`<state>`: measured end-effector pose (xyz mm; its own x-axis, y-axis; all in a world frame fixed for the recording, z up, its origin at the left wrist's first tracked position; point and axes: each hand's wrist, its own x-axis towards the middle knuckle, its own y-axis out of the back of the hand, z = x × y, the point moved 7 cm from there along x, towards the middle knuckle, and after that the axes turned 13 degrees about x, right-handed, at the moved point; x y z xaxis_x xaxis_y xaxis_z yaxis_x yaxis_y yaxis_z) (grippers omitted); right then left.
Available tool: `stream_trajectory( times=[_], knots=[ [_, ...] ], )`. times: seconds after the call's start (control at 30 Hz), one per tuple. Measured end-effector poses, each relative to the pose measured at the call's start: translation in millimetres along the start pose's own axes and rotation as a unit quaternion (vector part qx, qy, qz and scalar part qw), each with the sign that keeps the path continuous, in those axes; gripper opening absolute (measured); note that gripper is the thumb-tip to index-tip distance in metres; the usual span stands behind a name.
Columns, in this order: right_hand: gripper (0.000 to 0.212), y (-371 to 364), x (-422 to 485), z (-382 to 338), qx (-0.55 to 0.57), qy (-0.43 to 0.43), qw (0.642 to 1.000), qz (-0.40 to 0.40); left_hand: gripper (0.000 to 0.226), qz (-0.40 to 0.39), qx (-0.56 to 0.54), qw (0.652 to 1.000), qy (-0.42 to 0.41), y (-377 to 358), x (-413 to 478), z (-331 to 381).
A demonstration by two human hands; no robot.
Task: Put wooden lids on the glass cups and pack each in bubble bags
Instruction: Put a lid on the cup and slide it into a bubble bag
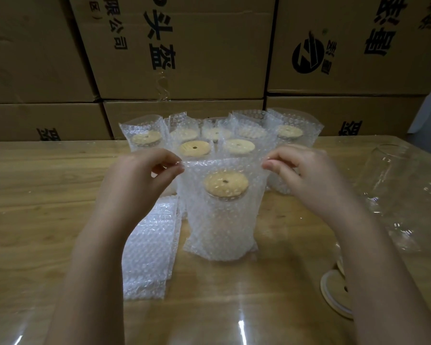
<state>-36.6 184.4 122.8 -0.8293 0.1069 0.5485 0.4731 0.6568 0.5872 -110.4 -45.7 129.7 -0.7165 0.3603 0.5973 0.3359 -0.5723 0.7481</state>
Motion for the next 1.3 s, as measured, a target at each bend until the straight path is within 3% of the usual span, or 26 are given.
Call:
stream_trajectory(
  times=[0.23, 0.4, 0.53, 0.63, 0.73, 0.8, 0.9, 1.13, 1.3],
  knots=[
    [0.012, 5.0, 1.7, 2.3, 0.027, 0.034, 0.998, 0.053, 0.006, 0.044, -0.041, 0.998, -0.012, 11.3, -0.3, 3.6],
    [0.013, 4.9, 1.0, 7.5, 0.062, 0.018, 0.997, 0.039, 0.005, 0.027, -0.052, 0.998, -0.020, 3.7, 0.2, 4.6],
    [0.011, 0.9, -3.6, 22.9, 0.234, -0.080, 0.968, -0.040, 0.013, -0.033, -0.167, 0.985, 0.022, -9.7, 0.8, -6.5],
    [0.072, -7.7, -11.4, 41.2, 0.312, -0.156, 0.926, -0.141, 0.065, -0.194, -0.302, 0.931, 0.069, -40.2, -5.4, -15.7],
    [0.113, -37.4, -28.3, 57.2, 0.258, -0.214, 0.891, -0.307, 0.101, -0.380, -0.198, 0.903, 0.043, -80.5, -25.2, -15.3],
    [0.116, -57.1, -34.4, 64.2, 0.227, -0.224, 0.878, -0.357, 0.091, -0.421, -0.168, 0.891, 0.031, -99.7, -32.1, -12.6],
    [0.110, -81.9, -34.6, 65.4, 0.233, -0.218, 0.876, -0.363, 0.061, -0.392, -0.214, 0.895, 0.017, -109.0, -28.7, -0.6],
    [0.082, -92.3, -26.5, 62.4, 0.304, -0.207, 0.887, -0.277, 0.060, -0.346, -0.339, 0.874, 0.044, -109.7, -24.5, 0.4],
    [0.079, -84.5, -23.5, 66.3, 0.348, -0.201, 0.883, -0.241, 0.043, -0.298, -0.425, 0.852, 0.070, -114.0, -22.6, 0.0]
  ],
)
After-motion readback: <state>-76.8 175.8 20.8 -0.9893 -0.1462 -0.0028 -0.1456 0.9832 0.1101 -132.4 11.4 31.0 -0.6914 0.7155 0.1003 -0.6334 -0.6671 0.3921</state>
